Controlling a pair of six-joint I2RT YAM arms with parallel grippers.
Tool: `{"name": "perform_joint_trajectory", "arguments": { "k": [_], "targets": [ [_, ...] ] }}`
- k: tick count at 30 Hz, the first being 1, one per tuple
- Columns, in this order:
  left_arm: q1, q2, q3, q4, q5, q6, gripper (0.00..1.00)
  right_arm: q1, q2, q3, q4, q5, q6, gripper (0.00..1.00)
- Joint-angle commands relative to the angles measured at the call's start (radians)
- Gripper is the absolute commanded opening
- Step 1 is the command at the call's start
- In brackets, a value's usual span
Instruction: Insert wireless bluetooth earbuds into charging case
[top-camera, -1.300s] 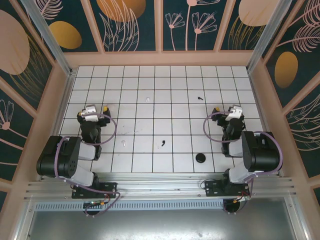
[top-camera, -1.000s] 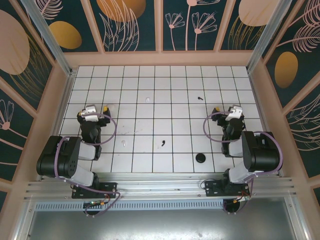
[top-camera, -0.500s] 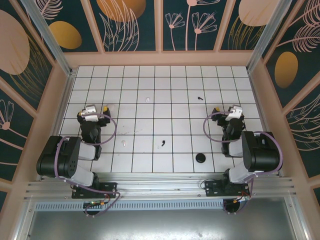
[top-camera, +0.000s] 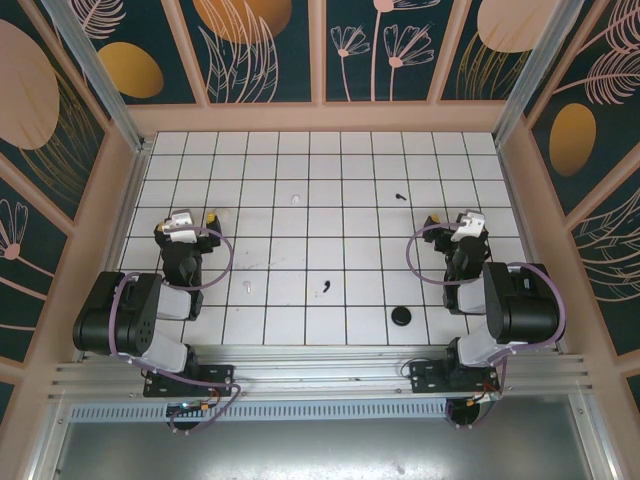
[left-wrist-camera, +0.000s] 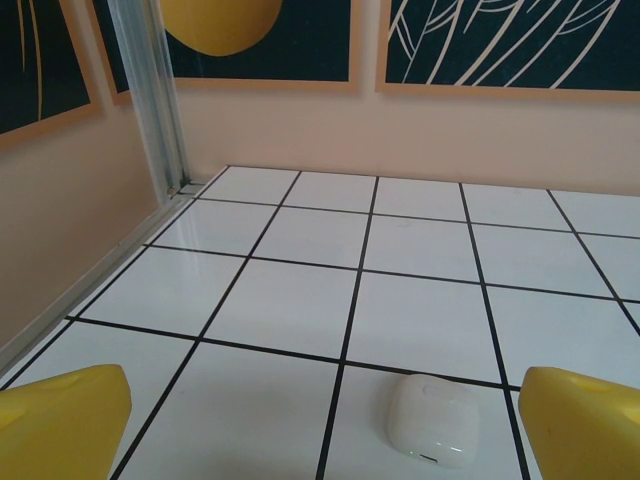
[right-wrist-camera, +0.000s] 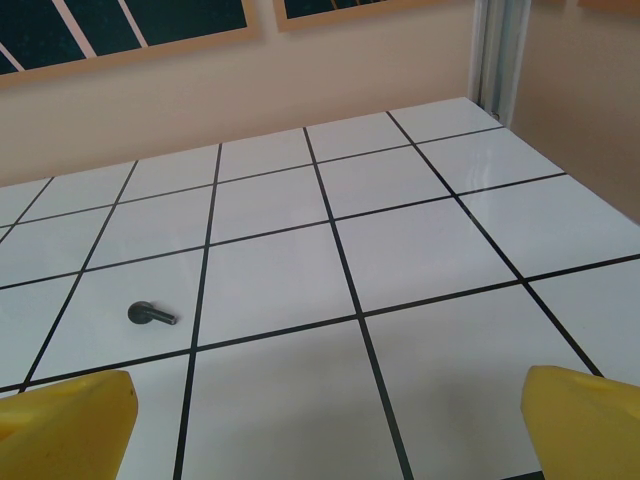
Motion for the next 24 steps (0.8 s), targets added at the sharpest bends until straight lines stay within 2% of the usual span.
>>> {"name": "perform_joint_trajectory", "arguments": {
  "k": [1, 20, 23, 24],
  "targets": [
    [0.008, 0.002, 0.014, 0.006, 0.006, -0.010, 0.99, 0.007, 0.007, 0.014, 0.041, 0.005, -0.011, 0.99],
    [0.008, -0.004, 0.002, 0.027, -0.008, -0.010, 0.98, 0.006, 0.006, 0.011, 0.044, 0.007, -0.012, 0.99],
    [0.008, -0.062, 0.015, -0.045, -0.035, -0.023, 0.99, 0.006, -0.023, 0.012, 0.016, 0.061, 0.013, 0.99],
    [0.008, -0.088, 0.029, -0.092, -0.044, -0.026, 0.98, 0.000, -0.033, 0.010, 0.014, 0.040, 0.014, 0.99]
  ]
}}
